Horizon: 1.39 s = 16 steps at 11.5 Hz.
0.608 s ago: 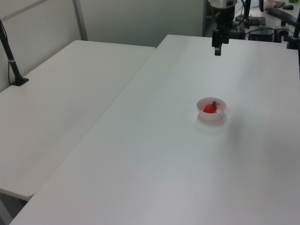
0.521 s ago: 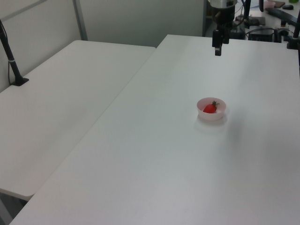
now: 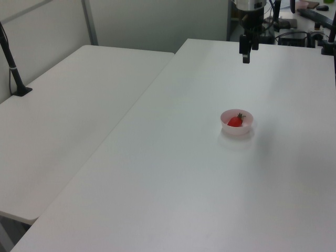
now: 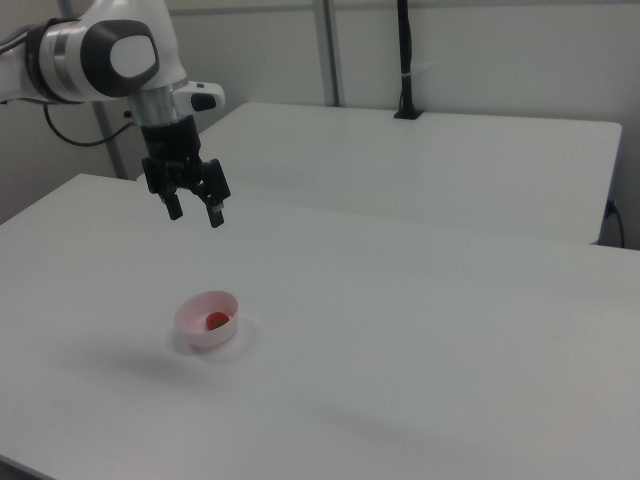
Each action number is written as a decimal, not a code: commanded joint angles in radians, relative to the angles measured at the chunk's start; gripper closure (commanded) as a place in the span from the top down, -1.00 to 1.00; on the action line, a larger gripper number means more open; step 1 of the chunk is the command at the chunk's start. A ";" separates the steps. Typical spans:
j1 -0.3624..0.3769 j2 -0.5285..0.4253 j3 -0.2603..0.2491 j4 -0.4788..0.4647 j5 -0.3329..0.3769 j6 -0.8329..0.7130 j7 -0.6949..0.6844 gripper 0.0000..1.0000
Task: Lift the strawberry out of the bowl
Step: 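Move the open gripper down over the pink bowl with the strawberry, then lower the gripper into the bowl and close it on the red strawberry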
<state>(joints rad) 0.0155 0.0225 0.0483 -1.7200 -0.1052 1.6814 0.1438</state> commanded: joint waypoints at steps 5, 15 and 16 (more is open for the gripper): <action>0.020 0.086 0.019 -0.039 0.016 -0.014 -0.375 1.00; 0.030 0.329 0.084 -0.067 -0.076 0.222 -0.539 0.54; 0.030 0.335 0.085 -0.072 -0.086 0.222 -0.578 0.54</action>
<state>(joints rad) 0.0343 0.3546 0.1342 -1.7785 -0.1585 1.8824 -0.3706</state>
